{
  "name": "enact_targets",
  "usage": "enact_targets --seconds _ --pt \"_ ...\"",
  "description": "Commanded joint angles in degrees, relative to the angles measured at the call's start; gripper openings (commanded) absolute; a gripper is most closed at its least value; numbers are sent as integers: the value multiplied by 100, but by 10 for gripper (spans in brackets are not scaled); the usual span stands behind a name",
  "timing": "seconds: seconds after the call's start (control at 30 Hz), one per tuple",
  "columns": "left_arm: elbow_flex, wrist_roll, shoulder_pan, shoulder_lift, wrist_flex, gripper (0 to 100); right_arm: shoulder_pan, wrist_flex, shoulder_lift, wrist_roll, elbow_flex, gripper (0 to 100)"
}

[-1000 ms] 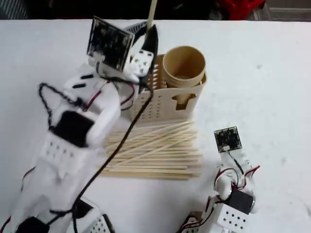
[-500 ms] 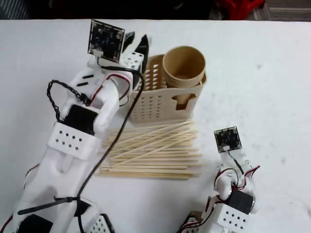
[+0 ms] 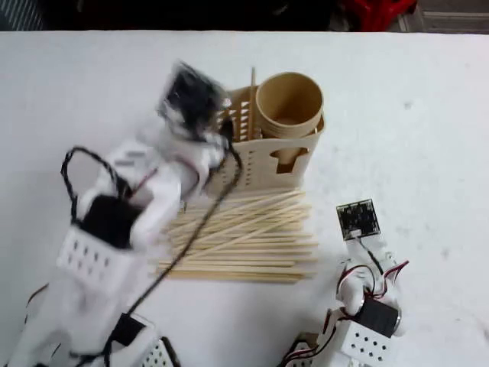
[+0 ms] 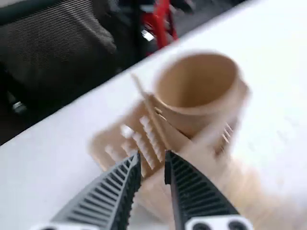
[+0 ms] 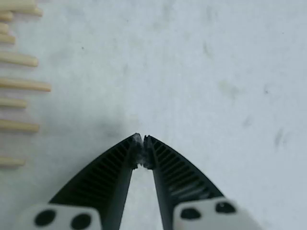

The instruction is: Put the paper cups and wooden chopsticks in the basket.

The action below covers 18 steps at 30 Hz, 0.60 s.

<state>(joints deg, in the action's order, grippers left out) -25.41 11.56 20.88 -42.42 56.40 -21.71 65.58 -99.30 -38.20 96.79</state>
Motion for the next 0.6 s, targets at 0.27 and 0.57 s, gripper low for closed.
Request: enact_targets --seconds 0.27,0.57 --pt "-1495 1327 1314 1437 422 100 66 13 -48 -70 35 17" --pt "-853 1811 1305 3723 176 127 57 13 -48 -70 35 17"
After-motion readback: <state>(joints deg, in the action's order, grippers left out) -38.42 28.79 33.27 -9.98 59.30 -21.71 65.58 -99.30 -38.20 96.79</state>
